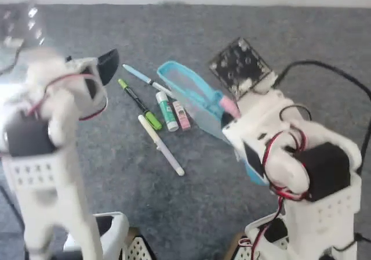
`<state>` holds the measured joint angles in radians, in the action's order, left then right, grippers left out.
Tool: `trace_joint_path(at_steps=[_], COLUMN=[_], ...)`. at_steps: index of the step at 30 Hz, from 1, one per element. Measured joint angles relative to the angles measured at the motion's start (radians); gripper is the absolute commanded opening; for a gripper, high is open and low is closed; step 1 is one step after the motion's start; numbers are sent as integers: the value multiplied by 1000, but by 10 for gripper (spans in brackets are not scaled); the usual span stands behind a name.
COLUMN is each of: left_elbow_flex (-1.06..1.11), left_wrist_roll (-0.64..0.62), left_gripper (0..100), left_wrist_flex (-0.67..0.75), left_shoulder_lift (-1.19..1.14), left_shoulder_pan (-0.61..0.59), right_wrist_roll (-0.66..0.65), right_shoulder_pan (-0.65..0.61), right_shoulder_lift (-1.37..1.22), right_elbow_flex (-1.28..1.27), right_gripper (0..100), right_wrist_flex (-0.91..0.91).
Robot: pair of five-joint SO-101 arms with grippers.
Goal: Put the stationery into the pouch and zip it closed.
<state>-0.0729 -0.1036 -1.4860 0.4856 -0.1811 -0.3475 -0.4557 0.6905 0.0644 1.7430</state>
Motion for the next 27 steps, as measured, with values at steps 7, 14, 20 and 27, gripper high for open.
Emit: trace_joint_path(at_steps=[7, 14, 20, 27], left_elbow_flex=[-470, -442, -334, -285], left_wrist_roll=[153, 186, 186, 186], left_gripper=[303, 304, 304, 304], left_wrist_flex=[-232, -238, -238, -238], left_shoulder_lift=[-358, -361, -198, -149], left_shoulder_pan=[112, 192, 288, 333], right_wrist_roll=[-3, 20, 38, 41], right_shoulder_pan=[0, 26, 95, 89], right_shoulder_lift=[155, 170, 172, 172], right_elbow_flex=[-198, -281, -331, -334], right_gripper=[6, 6, 6, 6], right_wrist_flex=[-54, -103, -169, -169])
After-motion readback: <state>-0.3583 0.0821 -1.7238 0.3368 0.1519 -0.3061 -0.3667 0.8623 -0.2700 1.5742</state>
